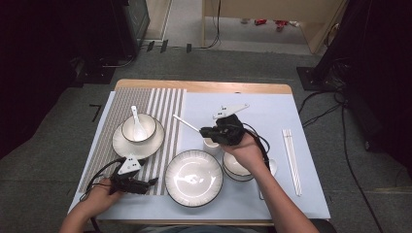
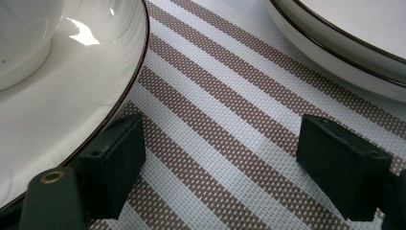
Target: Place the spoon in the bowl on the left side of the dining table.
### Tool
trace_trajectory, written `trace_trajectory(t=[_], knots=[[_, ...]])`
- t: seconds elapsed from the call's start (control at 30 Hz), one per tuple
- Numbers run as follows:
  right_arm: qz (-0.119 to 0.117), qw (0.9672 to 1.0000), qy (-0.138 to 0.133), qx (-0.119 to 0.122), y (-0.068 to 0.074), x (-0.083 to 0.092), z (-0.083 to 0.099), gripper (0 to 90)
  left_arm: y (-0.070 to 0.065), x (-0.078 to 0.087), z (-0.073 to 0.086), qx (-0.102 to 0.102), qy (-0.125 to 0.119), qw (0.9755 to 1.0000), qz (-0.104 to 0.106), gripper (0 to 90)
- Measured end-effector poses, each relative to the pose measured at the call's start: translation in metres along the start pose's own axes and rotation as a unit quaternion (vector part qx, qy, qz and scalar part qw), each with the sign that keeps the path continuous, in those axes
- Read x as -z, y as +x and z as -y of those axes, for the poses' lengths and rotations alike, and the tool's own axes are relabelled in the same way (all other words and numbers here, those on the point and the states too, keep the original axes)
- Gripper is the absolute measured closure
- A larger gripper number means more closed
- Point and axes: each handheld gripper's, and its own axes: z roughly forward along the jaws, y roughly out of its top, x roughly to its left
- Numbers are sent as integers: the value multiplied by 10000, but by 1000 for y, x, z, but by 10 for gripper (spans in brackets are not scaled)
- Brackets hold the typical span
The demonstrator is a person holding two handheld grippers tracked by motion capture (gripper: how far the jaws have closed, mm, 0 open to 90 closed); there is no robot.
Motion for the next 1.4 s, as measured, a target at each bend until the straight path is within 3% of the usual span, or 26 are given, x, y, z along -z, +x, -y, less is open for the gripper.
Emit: trace_trajectory(t=[1.4], knots=[[-299,9993,-6,229,18,-31,-17,854,0,0,0,-10,7,10000,-3,175]])
